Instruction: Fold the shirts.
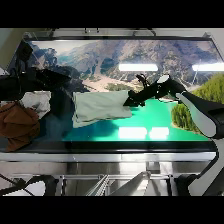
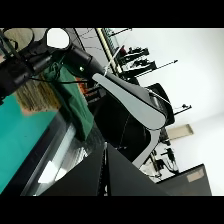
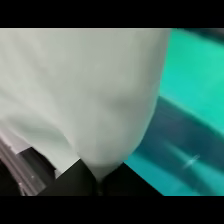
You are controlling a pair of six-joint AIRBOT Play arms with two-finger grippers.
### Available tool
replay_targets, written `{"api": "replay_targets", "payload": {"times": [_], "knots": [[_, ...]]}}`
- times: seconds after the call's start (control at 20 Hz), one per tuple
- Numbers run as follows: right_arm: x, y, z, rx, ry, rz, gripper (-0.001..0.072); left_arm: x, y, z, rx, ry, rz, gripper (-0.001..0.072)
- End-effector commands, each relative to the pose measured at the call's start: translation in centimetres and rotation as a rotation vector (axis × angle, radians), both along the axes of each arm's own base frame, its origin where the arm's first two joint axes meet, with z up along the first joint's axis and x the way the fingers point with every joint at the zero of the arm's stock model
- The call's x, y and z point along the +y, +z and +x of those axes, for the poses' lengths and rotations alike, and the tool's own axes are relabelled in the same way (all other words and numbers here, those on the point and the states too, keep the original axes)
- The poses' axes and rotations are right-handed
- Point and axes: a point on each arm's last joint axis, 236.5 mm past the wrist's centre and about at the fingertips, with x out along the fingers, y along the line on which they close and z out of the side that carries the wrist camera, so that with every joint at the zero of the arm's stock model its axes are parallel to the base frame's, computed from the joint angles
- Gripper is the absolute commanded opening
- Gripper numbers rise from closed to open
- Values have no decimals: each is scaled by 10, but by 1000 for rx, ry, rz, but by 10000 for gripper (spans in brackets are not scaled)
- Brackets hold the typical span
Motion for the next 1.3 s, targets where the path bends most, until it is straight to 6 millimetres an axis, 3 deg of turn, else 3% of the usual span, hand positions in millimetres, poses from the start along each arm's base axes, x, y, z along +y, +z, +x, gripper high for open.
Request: {"api": "replay_targets", "payload": {"times": [0.0,0.15,0.3,0.4,0.5,0.6,0.7,0.85,1.0,1.25], "knots": [[12,51,3,-58,13,141,15,0,1,0,-3,-2,-3,12],[-15,117,11,-178,-6,170,15,0,3,-6,-4,-28,-10,13],[-77,199,31,-385,-140,155,15,-1,3,-8,-2,-33,-11,13],[-148,243,39,-482,-300,101,15,-1,2,-9,-1,-37,-8,13],[-232,268,40,-529,-494,23,15,-1,2,-10,-1,-41,-9,13],[-319,271,30,-506,-701,-77,15,-1,2,-10,0,-41,-7,13],[-411,262,7,-433,-933,-174,16,-1,2,-10,0,-40,-7,13],[-498,261,-43,-390,-1123,-268,16,-1,2,-10,0,-40,-7,13],[-539,250,-100,-270,-1197,-350,16,-1,1,-9,0,-36,-6,13],[-560,193,-199,142,-1208,-611,16,-1,-2,-9,3,-36,10,13]]}}
